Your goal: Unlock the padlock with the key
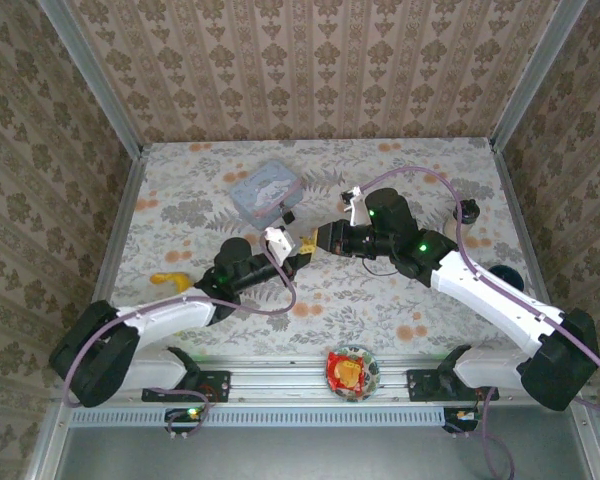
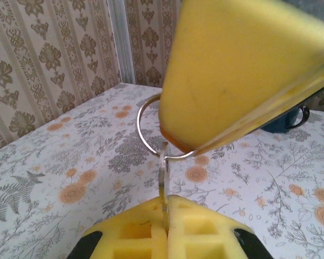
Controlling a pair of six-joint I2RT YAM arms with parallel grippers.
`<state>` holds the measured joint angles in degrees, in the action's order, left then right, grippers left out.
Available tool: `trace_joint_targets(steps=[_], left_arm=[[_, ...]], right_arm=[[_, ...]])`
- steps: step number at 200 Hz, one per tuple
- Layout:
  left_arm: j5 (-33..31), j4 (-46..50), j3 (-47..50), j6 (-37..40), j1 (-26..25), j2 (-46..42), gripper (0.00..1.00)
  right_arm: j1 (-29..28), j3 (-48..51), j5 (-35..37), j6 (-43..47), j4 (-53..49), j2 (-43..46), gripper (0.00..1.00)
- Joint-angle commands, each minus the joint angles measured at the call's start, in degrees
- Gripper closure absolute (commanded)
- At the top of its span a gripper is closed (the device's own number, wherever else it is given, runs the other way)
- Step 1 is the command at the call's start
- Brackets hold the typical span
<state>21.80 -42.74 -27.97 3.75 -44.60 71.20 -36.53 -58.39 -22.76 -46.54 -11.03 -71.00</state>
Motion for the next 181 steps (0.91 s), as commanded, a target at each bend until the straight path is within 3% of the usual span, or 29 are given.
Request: trace_joint_targets(steps=[1, 39, 70, 116, 181], left_arm=[[-0.6, 13.47, -3.39, 5.41, -0.05, -4.4, 1.0], [-0.42, 36.5, -10.2, 14.07, 1.36, -8.65, 1.0], [1.38, 48.3, -15.5, 21.03, 1.95, -8.82, 1.0], [9.02, 60.07, -21.87, 27.66, 2.32, -6.25, 1.0], [19.39, 67.35, -25.85, 30.45, 3.42, -3.52, 1.0]], right_arm=[[-0.12, -1.0, 1.43, 1.63, -2.66, 0.32, 0.8], [-0.12, -2.23, 6.77, 7.87, -10.0, 2.08, 0.78], [-0.44, -2.11, 9.33, 12.93, -12.87, 4.58, 0.77], [-4.07, -0.14, 10.41, 20.32, -11.96, 8.73, 0.77], [-6.31, 3.53, 1.03, 25.62, -3.57, 9.53, 0.74]])
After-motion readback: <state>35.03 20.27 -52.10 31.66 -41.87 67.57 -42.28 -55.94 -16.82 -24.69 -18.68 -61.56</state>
